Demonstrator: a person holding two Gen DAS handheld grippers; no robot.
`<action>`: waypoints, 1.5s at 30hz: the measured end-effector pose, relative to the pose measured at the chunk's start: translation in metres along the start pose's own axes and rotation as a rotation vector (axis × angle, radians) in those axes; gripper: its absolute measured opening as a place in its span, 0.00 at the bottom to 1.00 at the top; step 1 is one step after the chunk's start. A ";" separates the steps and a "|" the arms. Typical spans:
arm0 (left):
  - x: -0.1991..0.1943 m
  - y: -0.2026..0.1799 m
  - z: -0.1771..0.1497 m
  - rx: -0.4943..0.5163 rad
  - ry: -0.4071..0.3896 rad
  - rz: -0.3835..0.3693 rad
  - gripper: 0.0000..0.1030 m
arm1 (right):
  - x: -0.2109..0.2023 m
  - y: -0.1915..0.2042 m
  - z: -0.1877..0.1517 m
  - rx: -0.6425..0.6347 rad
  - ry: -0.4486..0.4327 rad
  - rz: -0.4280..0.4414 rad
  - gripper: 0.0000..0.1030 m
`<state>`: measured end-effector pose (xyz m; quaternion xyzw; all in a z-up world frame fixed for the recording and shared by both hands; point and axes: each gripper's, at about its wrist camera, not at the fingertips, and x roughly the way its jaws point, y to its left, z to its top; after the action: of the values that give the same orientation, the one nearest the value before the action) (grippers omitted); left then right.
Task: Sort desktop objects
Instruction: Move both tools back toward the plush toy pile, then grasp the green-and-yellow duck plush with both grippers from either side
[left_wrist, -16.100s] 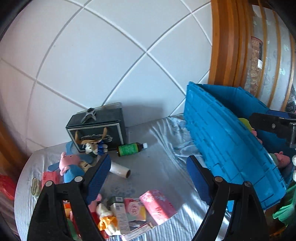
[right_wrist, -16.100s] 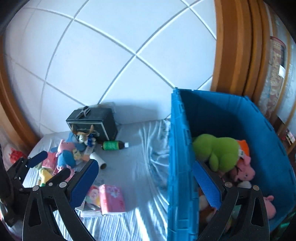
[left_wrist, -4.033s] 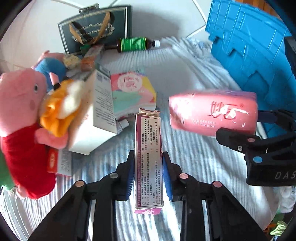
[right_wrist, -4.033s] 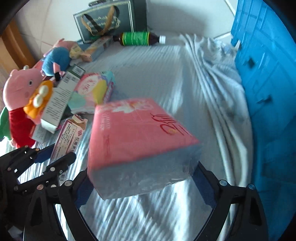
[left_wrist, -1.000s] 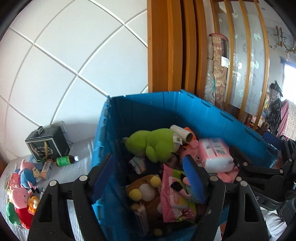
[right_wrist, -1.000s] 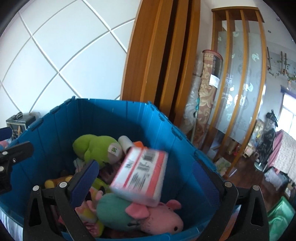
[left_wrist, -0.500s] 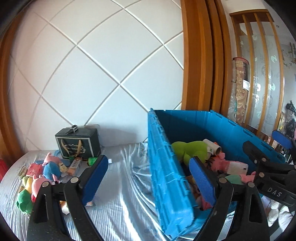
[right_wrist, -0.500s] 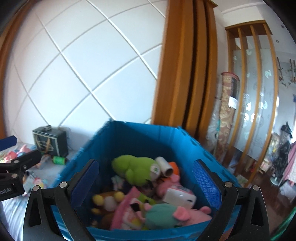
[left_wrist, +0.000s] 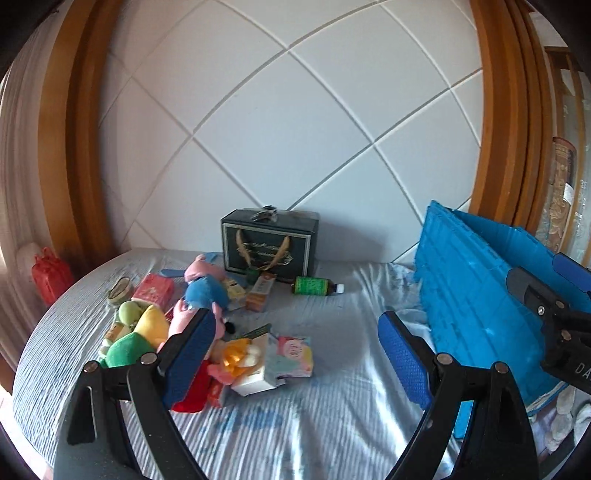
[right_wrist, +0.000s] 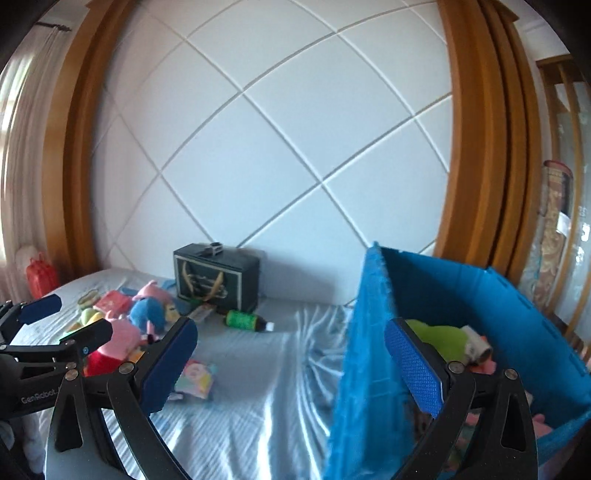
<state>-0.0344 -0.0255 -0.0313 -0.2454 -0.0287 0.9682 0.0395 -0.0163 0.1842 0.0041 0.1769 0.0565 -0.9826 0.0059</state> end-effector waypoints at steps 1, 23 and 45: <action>0.004 0.016 -0.004 -0.011 0.016 0.017 0.88 | 0.008 0.015 -0.001 -0.001 0.016 0.022 1.00; 0.141 0.241 -0.115 -0.168 0.392 0.220 0.88 | 0.149 0.221 -0.055 -0.094 0.394 0.256 1.00; 0.187 0.382 -0.097 -0.206 0.406 0.397 0.87 | 0.273 0.420 -0.040 -0.297 0.532 0.640 0.70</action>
<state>-0.1757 -0.3857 -0.2331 -0.4375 -0.0698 0.8801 -0.1709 -0.2451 -0.2263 -0.1741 0.4297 0.1391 -0.8327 0.3203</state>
